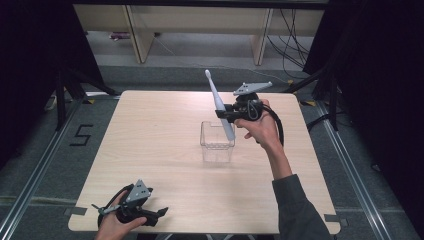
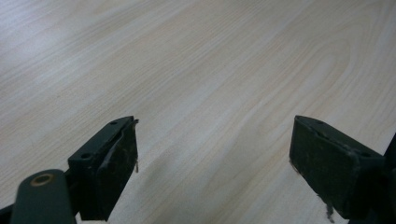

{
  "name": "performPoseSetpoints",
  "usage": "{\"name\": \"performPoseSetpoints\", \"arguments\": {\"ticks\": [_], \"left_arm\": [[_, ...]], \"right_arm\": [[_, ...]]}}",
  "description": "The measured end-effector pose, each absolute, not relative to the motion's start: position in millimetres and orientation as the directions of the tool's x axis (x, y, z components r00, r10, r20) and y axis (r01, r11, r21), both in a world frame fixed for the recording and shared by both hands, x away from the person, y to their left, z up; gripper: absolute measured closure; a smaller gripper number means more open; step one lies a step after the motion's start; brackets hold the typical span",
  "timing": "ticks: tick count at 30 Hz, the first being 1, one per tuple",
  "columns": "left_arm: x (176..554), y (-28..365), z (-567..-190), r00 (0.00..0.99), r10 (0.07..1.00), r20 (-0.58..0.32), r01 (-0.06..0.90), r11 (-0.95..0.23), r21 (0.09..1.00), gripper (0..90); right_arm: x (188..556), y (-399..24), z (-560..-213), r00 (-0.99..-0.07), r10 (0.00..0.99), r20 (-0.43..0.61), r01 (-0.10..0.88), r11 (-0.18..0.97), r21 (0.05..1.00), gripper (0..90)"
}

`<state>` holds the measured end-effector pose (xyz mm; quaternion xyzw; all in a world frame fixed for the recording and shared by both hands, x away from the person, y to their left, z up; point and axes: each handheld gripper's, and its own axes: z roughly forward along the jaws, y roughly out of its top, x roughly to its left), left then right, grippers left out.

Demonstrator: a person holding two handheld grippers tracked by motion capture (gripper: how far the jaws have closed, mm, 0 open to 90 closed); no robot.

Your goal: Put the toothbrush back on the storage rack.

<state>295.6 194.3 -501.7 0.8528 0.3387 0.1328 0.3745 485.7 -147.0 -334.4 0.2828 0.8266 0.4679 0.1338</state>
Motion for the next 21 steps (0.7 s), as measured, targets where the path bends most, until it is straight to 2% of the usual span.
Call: {"name": "performPoseSetpoints", "arguments": {"ticks": [18, 21], "left_arm": [[294, 193, -501, 0.729, 0.683, -0.050, 0.487, -0.466, 0.739, 14.7], [294, 193, -501, 0.729, 0.683, -0.050, 0.487, -0.465, 0.739, 14.7]], "right_arm": [[499, -128, -357, -0.795, 0.600, 0.089, 0.403, 0.413, 0.817, 66.7], [502, -129, -360, -0.800, 0.597, 0.069, 0.383, 0.418, 0.824, 66.7]]}}
